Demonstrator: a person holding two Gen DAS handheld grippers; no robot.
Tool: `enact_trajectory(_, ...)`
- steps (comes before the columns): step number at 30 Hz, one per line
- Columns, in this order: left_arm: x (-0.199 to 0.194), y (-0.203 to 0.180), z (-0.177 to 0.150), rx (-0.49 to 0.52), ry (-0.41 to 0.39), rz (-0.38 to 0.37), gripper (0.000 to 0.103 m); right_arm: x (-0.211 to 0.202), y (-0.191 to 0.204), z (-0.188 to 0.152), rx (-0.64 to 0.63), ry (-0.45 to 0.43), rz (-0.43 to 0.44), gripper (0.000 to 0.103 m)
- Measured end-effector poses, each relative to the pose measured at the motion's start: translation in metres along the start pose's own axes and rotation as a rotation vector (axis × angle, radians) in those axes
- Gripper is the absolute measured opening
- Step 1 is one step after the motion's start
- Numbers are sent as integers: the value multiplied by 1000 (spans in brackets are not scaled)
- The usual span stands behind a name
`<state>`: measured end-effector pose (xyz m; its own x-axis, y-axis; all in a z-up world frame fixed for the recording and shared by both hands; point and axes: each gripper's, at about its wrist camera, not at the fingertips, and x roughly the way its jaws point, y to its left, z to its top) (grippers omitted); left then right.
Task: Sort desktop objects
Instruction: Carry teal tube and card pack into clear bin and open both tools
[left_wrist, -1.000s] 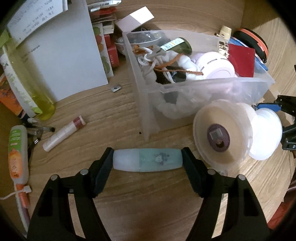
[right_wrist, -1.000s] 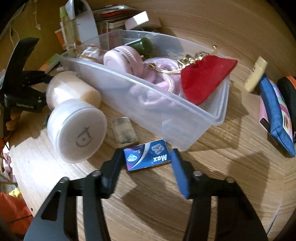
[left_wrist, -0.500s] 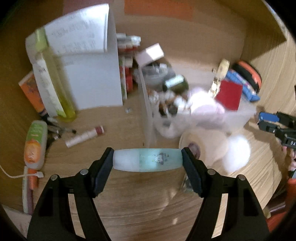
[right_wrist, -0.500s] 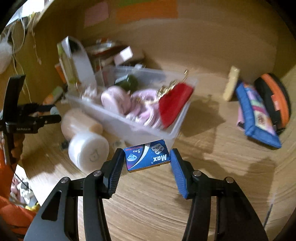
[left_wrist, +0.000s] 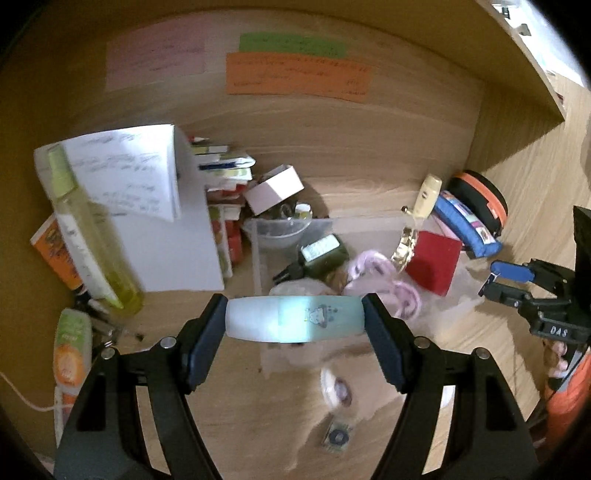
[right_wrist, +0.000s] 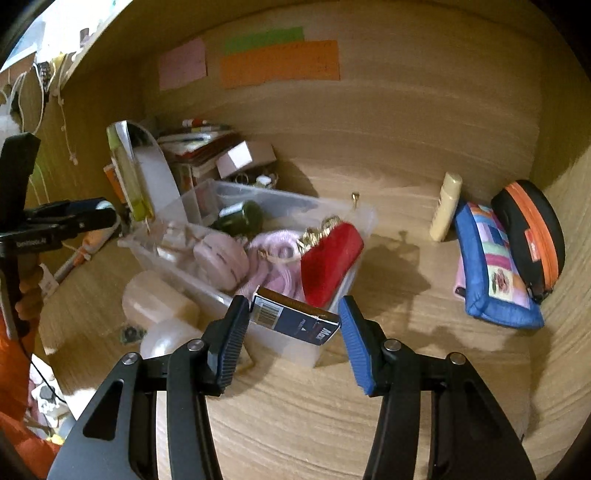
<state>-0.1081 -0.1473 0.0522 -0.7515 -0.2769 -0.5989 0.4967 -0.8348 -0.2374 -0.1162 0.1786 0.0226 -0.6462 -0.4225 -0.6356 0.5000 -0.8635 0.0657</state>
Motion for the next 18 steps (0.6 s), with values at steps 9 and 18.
enact_trajectory(9,48,3,29,-37,58,-12,73,25,9,17,-12,-15,-14,47)
enact_trajectory(18,95,0,33,-42,132,-17,73,53,4,13,1,31,-18,47)
